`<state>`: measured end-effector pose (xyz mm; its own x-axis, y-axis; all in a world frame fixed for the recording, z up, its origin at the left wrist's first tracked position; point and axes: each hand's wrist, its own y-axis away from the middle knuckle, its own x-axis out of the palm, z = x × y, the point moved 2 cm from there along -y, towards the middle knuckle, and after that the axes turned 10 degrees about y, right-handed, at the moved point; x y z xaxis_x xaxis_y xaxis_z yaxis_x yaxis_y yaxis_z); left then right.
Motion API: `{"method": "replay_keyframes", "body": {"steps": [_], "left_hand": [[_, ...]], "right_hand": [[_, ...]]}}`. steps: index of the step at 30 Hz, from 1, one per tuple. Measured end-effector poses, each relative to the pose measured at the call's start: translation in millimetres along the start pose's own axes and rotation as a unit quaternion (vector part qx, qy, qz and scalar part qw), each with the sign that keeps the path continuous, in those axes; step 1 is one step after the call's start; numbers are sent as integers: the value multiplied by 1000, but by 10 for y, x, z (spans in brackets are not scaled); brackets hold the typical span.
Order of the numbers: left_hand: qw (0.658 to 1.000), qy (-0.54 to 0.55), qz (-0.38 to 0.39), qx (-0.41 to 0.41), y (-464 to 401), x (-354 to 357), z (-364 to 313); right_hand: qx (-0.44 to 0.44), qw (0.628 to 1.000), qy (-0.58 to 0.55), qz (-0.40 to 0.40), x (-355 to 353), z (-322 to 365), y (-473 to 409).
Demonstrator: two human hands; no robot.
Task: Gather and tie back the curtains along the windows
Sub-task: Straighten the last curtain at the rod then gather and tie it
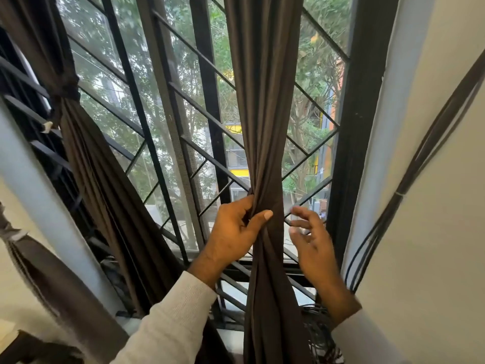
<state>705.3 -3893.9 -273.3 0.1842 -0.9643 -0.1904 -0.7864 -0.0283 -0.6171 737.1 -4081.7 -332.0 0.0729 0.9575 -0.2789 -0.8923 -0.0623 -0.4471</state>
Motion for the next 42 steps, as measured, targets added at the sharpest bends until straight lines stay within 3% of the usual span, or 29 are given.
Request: {"method": "replay_keyframes", "body": {"steps": [3,6,10,13,15,19,22,24,26,28,30,34,37,40,42], "left_hand": [[999,35,16,4,19,-8,-44],[1000,27,9,-7,24,-60,-39],[997,-79,-25,2,30,-117,-71],[974,-213,-70,15,35,-69,-98],[967,-241,-72,22,35,0,-104],[998,-54,-18,-22,49,61,-111],[999,-8,18,-33,80,-1,-148],[999,-8,17,-37,90,-52,-117],[998,15,8,-52,100,-76,-88],[996,48,18,-71,104,-69,-93],[996,53,29,-72,98,-66,-115],[998,-40,-23,-53,93,-108,-123],[985,-160,-68,-17,123,-98,-180],[974,-212,-76,-1,114,-13,-204],[986,-160,-44,-3,112,44,-194]], "right_hand": [[76,985,-125,91,78,-38,-161],[65,989,-128,28,-6,32,-136],[-7,994,30,-108,-93,216,141],[-170,948,192,-190,21,382,415],[-244,925,238,-168,169,365,495],[-232,944,223,-70,300,254,460],[-259,952,161,-9,228,248,422],[-208,976,66,-24,124,252,370],[-88,994,14,-61,42,230,265],[15,998,-55,8,35,199,120],[43,994,-88,55,41,151,22],[7,996,26,-83,-46,203,106],[-127,962,164,-180,4,307,316],[-256,912,266,-177,185,364,512],[-267,890,333,-159,261,331,591]]}}
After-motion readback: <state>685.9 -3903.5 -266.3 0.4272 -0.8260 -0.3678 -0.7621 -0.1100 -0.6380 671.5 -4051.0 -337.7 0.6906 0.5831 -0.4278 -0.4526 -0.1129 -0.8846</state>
